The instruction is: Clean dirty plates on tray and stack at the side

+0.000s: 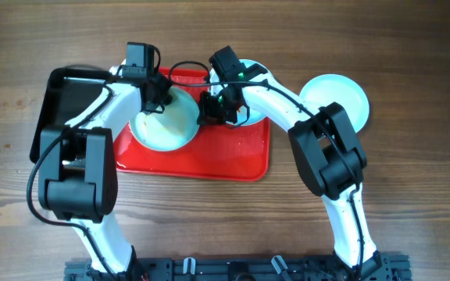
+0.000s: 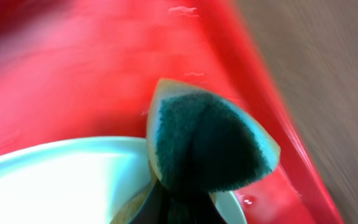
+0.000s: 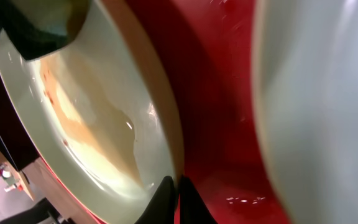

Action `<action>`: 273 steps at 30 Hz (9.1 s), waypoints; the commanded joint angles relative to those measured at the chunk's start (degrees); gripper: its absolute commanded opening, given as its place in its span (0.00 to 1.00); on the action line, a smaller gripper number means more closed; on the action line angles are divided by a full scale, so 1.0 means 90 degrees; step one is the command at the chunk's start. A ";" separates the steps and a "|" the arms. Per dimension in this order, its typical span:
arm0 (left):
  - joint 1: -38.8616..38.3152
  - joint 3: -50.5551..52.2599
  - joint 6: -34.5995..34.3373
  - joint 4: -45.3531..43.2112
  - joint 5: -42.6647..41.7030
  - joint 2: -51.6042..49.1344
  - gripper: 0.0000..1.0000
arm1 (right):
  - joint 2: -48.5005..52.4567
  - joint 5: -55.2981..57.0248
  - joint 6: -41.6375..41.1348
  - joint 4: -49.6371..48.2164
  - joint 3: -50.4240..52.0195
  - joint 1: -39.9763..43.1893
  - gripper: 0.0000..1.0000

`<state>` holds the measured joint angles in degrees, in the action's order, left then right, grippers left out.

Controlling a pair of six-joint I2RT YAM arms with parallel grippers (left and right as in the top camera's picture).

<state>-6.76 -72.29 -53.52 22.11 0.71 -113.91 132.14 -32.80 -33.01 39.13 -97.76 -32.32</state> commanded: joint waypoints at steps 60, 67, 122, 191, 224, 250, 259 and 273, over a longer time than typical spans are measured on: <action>0.1457 -0.1469 0.3082 0.3478 -0.0282 0.1205 0.04 | -0.0413 0.1552 -0.0372 0.0260 0.0114 -0.0321 0.04; 0.1664 -0.1469 0.3082 0.3427 -0.0284 0.1205 0.04 | -0.1855 0.3429 0.0015 0.1326 0.0114 -0.0323 0.04; 0.1659 -0.1469 0.3058 0.3332 -0.0289 0.1200 0.04 | -0.4231 0.5093 0.0505 0.2220 0.0114 0.0937 0.04; 0.1513 -0.1467 0.3062 0.3354 -0.0311 0.1197 0.04 | -0.2251 0.1530 0.2518 0.0580 0.1406 0.1999 0.38; 0.1513 -0.1467 0.3033 0.3334 -0.0651 0.1192 0.04 | -0.1591 0.2373 0.3815 0.1132 0.0427 0.0804 0.49; 0.1513 -0.1457 0.3033 0.3337 -0.0697 0.1192 0.04 | -0.0665 0.2149 0.1515 0.1783 0.0469 0.0911 0.04; 0.1399 -0.1457 0.3033 0.3356 -0.0860 0.1190 0.04 | -0.0656 0.1348 -0.0109 0.0583 0.0491 0.0869 0.05; 0.0330 -0.1457 0.3041 0.2793 -0.0865 0.0780 0.04 | -0.0398 0.1780 -0.0308 -0.0095 0.0495 0.0699 0.17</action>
<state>-2.17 -84.51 -25.67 48.36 -6.11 -106.32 126.98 -17.52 -34.74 38.98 -93.14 -26.15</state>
